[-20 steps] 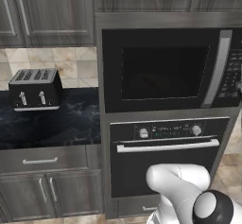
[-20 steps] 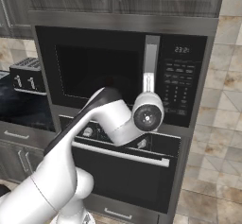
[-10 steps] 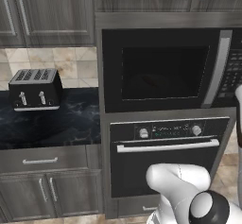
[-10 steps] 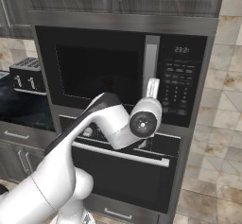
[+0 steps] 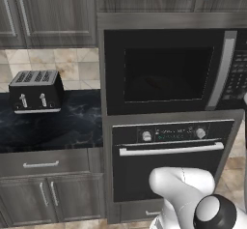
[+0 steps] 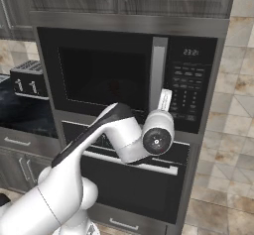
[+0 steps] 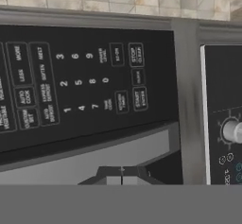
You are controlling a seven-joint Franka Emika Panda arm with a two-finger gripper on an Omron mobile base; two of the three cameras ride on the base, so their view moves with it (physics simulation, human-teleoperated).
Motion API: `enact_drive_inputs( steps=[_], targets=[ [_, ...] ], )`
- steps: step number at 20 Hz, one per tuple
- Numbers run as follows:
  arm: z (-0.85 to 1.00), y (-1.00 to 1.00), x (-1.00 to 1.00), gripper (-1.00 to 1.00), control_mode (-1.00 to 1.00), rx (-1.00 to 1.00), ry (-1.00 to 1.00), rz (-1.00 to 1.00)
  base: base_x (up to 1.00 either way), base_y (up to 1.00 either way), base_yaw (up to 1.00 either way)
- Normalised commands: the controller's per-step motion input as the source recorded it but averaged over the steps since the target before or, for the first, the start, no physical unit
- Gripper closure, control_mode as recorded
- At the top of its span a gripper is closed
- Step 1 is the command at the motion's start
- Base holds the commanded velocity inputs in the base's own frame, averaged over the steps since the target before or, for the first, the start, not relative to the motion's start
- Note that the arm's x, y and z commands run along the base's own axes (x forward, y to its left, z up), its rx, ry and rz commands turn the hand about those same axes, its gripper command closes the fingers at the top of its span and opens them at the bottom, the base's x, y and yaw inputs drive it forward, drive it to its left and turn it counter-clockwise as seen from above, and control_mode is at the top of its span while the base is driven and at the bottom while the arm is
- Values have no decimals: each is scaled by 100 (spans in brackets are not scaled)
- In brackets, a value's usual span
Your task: Transport the fish from the fridge to the microwave and turn on the microwave.
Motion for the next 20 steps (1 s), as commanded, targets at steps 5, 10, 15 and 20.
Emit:
enact_drive_inputs(
  steps=[5, 10, 15, 20],
  targets=[
    [-19, 0, 0, 100, -100, 0, 0, 0, 0, 0, 0],
    [-20, 0, 0, 100, -100, 0, 0, 0, 0, 0, 0],
    [-21, 0, 0, 100, -100, 0, 0, 0, 0, 0, 0],
    [-13, -4, 0, 100, -100, 1, 0, 0, 0, 0, 0]
  ],
)
